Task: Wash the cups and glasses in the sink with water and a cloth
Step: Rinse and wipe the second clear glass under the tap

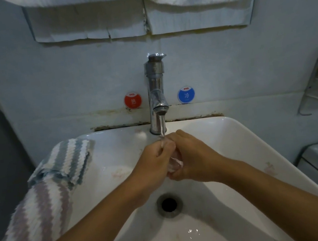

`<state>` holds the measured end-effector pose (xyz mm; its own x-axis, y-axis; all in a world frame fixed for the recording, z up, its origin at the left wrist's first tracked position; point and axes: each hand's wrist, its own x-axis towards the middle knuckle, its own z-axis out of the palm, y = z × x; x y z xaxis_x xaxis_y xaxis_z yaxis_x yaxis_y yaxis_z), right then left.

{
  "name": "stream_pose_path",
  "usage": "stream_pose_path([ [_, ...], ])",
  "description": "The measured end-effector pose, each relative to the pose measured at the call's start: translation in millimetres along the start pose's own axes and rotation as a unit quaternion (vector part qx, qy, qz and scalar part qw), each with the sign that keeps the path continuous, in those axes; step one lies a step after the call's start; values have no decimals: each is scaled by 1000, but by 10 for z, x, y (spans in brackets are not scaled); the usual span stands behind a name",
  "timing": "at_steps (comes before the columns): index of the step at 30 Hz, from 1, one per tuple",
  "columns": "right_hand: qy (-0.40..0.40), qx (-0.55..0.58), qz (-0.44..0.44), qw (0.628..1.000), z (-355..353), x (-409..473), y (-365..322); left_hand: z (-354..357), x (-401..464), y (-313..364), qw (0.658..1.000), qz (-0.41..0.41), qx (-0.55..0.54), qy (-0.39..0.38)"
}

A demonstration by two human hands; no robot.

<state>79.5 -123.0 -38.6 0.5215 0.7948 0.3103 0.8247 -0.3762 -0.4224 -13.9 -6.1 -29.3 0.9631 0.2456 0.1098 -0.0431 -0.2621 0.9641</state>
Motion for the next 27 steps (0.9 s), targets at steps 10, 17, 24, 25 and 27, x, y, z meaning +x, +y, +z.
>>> stream_pose_path([
  [10, -25, 27, 52, 998, -21, -37, -39, -11, 53, -44, 1000, -7, 6, 5],
  [17, -22, 5, 59, 998, -70, -8, 22, -5, 34, -82, 997, 61, -1, -47],
  [24, -24, 41, 63, 997, -150, -33, -3, 30, 85, -166, 985, 84, 115, -97],
  [25, -23, 44, 59, 997, -144, -34, -16, 35, 85, -175, 986, 97, 108, -82],
  [27, -23, 50, 55, 997, -135, -23, -22, 32, 73, -165, 987, 125, 86, -47],
])
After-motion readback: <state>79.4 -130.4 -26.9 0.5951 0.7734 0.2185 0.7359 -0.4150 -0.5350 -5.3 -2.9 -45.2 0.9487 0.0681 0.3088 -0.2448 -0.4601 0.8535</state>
